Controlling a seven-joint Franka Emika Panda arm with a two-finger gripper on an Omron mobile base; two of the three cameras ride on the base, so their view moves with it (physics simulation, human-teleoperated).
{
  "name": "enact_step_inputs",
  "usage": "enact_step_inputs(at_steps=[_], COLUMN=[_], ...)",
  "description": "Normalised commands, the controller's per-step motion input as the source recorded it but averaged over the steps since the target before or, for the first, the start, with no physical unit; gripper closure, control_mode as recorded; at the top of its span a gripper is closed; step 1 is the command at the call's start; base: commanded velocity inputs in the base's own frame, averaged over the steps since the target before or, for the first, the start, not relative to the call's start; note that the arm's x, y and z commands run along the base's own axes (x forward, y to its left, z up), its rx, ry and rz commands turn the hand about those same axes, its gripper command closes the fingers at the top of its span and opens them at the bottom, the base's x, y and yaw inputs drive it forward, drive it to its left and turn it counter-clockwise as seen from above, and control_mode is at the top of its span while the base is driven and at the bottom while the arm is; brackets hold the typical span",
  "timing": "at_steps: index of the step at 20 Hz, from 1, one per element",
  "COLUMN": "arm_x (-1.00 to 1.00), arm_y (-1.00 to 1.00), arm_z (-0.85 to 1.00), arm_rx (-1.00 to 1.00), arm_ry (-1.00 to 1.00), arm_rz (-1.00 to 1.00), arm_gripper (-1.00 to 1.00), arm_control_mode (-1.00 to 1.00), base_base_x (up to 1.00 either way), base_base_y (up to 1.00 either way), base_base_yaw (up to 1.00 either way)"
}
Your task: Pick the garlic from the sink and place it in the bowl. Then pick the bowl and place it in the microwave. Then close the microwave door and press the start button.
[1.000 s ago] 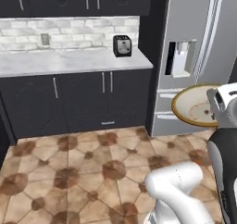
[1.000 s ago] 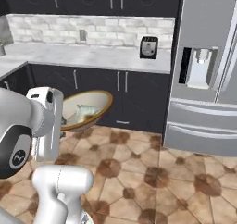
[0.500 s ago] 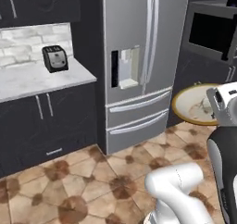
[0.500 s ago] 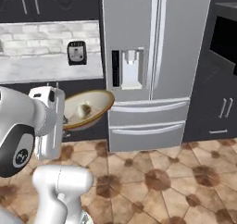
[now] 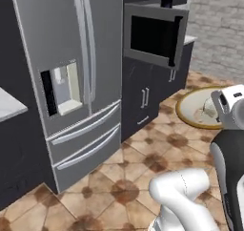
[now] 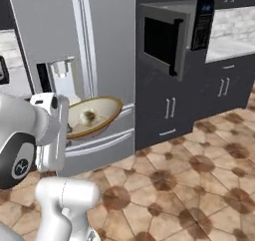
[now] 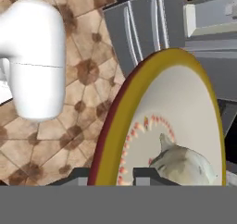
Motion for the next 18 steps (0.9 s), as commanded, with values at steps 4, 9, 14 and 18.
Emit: enact_step_inputs(at_steps=[4,9,14,18], arm_x=[0.0,0.0,0.0,0.0], arm_y=[0.0,0.0,0.0,0.0], arm_z=[0.0,0.0,0.0,0.0], arm_rx=[0.0,0.0,0.0,0.0], arm_ry=[0.0,0.0,0.0,0.0], arm_rz=[0.0,0.0,0.0,0.0], arm_gripper=[1.0,1.0,1.0,1.0], arm_control_mode=[1.0,1.0,1.0,1.0], base_base_x=[0.09,0.23,0.98,0.94], base_base_y=[-1.0,-0.96,-0.49,-0.25], base_base_yaw=[-0.51,-0.45,-0.41,-0.43])
